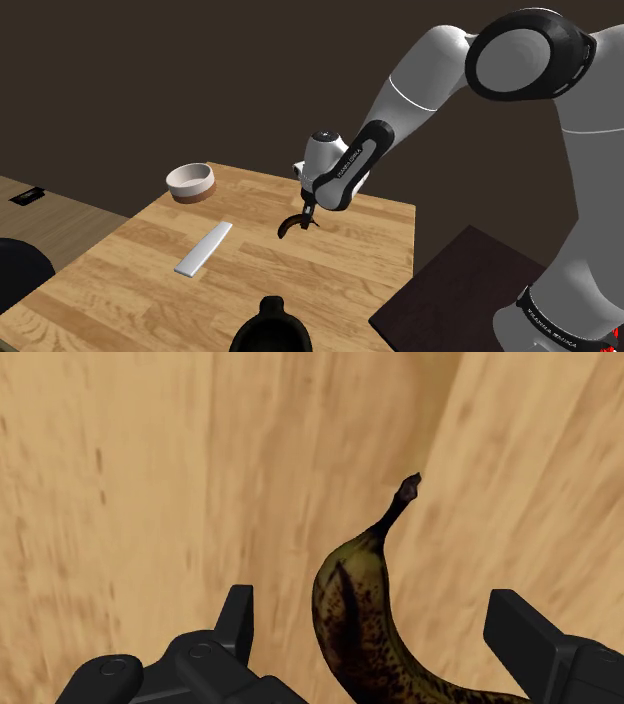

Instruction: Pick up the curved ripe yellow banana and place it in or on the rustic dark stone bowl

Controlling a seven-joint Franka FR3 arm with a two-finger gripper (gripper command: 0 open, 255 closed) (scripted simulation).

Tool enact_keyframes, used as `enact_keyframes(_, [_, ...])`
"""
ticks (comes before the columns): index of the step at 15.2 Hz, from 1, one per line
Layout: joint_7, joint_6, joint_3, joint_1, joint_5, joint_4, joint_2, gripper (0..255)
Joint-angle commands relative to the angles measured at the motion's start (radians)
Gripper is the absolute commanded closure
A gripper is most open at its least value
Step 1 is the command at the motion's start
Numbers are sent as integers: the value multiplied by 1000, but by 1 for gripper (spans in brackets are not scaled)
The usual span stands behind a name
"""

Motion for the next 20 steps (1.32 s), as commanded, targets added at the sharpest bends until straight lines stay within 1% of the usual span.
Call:
enact_keyframes(1, [1, 6, -1, 1, -1, 1, 6, 0])
enact_keyframes(7, [1, 5, -1, 1, -1, 1, 6, 0])
enact_keyframes(8, [1, 5, -1, 1, -1, 1, 6, 255])
enact_keyframes(17, [1, 6, -1, 1, -1, 1, 6, 255])
enact_keyframes(20, [-4, -22, 6, -5, 4, -8, -31, 255])
